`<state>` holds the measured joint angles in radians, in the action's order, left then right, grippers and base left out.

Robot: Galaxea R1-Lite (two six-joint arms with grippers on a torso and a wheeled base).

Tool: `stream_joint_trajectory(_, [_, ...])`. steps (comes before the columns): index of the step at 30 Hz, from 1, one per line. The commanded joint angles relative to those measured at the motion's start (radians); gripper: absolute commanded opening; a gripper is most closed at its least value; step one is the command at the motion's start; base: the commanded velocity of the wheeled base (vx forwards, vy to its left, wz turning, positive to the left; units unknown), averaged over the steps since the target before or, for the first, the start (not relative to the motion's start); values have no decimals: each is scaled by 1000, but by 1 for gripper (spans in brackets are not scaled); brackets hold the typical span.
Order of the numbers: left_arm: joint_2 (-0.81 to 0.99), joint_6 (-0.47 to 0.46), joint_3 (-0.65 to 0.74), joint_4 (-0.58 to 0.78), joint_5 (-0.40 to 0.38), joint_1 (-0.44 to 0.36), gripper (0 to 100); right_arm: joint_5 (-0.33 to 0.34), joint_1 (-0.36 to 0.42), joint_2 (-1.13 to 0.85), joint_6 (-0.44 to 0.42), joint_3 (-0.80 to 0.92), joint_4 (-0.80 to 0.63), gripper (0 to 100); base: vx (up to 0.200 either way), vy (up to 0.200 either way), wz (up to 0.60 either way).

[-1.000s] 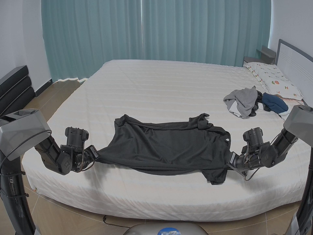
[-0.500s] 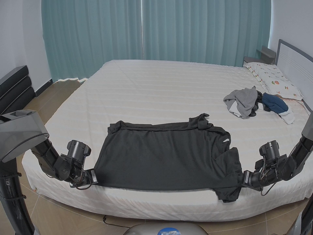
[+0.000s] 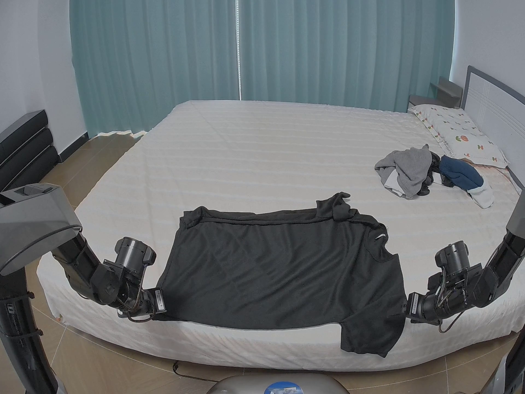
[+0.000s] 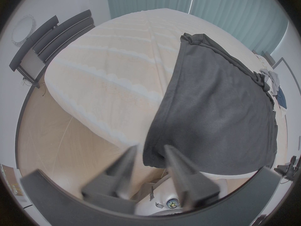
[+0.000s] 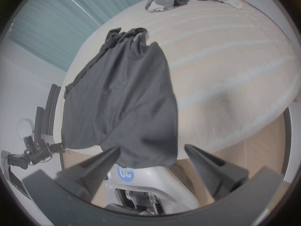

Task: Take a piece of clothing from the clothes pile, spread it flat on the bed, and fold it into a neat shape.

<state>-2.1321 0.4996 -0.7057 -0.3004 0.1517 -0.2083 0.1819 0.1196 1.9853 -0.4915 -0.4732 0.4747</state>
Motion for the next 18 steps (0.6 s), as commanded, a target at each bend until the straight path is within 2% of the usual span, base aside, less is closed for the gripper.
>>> stream_joint_trajectory(1, [18,4,-12,-6,-6,0,100,11,9,-20,-48,-68,1,100,0,0,0])
stream_joint_trajectory(4, [38,4,-21,-8,-11,6,100,39,26,-22,-99,-91,2,100,0,0,0])
stream_joint_trajectory(6, [66,33,-35,-11,-46,6,100,83,40,-14,-159,-105,5,100,0,0,0])
stream_joint_trajectory(9, [70,73,-54,-11,-66,0,100,120,37,-11,-193,-105,36,100,0,0,0])
stream_joint_trajectory(13, [69,126,-84,-8,-72,1,100,126,32,-13,-234,-104,64,100,0,0,0])
stream_joint_trajectory(14, [70,168,-95,-8,-87,1,100,126,32,-14,-256,-104,82,100,0,0,0])
stream_joint_trajectory(18, [66,188,-101,0,-152,13,100,128,32,-11,-257,-102,97,100,0,200,0])
